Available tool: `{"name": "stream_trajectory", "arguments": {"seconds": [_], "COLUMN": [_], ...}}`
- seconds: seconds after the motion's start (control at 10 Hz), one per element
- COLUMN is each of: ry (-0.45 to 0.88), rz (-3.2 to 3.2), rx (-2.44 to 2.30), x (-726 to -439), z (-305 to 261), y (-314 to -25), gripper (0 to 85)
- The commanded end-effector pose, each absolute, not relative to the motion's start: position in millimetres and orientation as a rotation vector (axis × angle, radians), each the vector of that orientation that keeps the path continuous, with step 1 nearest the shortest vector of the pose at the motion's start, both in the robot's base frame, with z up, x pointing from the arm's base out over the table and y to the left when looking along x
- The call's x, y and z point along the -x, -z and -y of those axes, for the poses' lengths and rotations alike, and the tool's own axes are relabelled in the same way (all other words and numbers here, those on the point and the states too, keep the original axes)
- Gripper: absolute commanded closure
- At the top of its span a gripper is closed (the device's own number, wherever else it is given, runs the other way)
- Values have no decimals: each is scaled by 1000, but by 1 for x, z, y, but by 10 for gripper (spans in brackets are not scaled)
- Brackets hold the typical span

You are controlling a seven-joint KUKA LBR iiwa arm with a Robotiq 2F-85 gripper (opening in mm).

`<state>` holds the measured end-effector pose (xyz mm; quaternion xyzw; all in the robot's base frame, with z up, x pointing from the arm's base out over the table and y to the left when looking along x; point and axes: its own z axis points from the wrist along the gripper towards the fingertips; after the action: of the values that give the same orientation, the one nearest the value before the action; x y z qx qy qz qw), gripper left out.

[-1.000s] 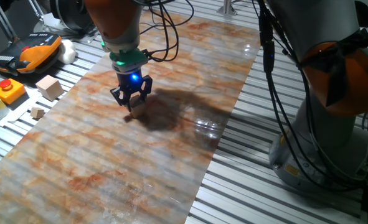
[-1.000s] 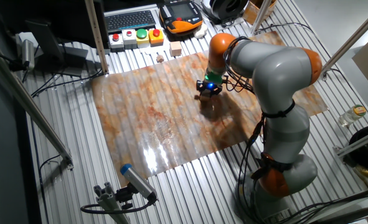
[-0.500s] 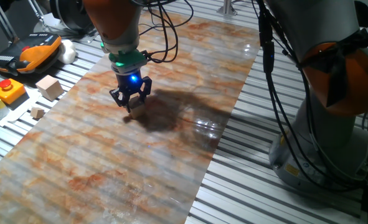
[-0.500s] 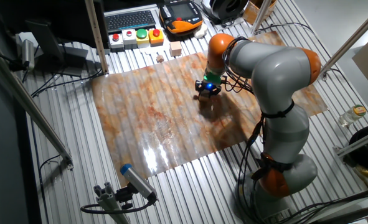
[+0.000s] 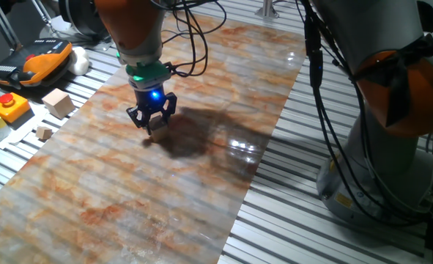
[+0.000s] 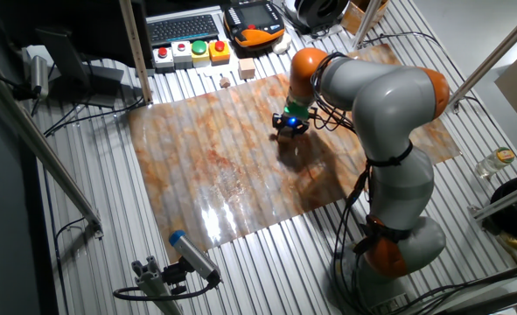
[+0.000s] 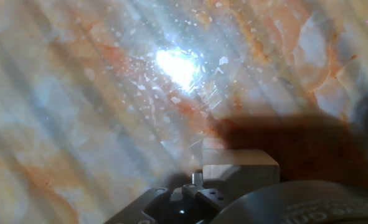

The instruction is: Hold a small block with the gripper and sweep it from left to right on the table

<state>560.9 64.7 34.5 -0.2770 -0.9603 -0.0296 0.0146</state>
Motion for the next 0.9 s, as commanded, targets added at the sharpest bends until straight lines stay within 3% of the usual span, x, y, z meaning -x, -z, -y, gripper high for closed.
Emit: {"name": "stream_trajectory", "arguments": {"seconds": [0.0, 0.8], "ry": [96, 104], "rz": [2985, 2972], "rx": [864, 890], "x": [-560, -560], "z": [-67, -79], "y": [-34, -35], "gripper": [850, 850]}}
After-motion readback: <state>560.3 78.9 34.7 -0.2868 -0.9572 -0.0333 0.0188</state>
